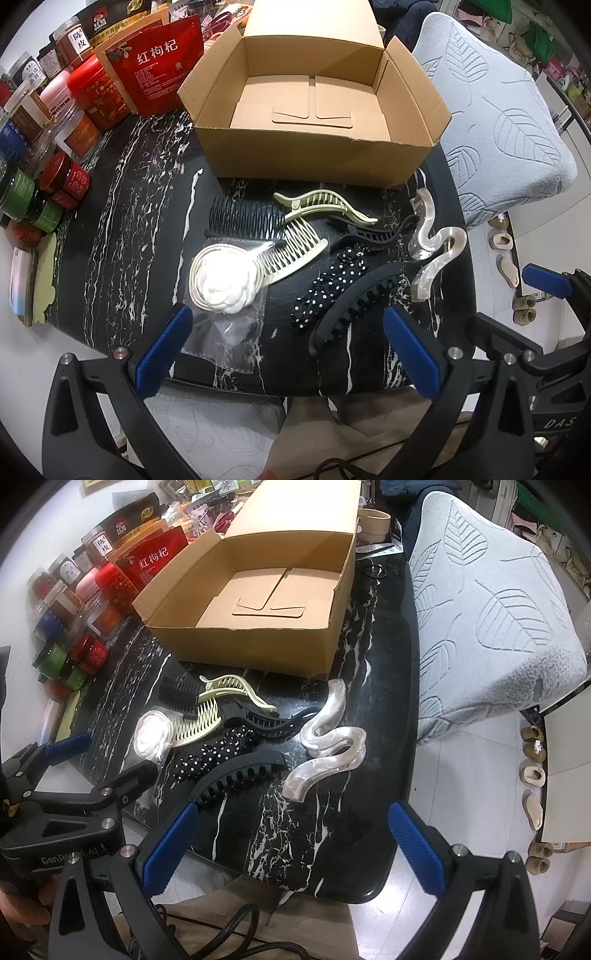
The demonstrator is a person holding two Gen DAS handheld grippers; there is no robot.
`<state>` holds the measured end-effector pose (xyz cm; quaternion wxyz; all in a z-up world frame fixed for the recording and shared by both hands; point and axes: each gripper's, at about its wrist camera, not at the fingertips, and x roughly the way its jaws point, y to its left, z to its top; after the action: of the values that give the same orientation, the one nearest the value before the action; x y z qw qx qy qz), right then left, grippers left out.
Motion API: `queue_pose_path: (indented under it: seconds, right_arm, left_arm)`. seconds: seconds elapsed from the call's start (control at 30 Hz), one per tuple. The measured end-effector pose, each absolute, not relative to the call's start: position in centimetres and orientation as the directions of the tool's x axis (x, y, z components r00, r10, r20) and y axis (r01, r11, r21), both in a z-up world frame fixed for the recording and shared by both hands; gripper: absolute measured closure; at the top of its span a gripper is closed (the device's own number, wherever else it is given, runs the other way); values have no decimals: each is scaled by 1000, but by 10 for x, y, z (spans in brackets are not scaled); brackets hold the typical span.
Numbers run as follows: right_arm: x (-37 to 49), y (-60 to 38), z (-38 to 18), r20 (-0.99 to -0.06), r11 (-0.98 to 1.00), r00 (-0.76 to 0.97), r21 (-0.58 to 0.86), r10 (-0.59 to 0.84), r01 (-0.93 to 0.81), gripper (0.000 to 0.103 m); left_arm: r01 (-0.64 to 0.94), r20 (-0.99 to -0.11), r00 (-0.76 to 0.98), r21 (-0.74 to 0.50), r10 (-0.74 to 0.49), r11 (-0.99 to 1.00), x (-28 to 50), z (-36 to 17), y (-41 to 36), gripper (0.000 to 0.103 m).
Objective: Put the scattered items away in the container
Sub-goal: 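Move the left tool toward the cable bag while the right approaches the pearly S-clip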
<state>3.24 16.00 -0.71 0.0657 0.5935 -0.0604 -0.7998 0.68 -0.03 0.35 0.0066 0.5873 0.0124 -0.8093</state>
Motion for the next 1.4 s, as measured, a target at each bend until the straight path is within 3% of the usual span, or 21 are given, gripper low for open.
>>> queue_pose_path:
  seconds: [1.4]
  right_arm:
    - [33, 153, -32, -949, -981, -249, 185, -195, 65, 0]
  left_arm:
    - [84, -965, -263, -21, -2, -996, 24, -27, -13, 0]
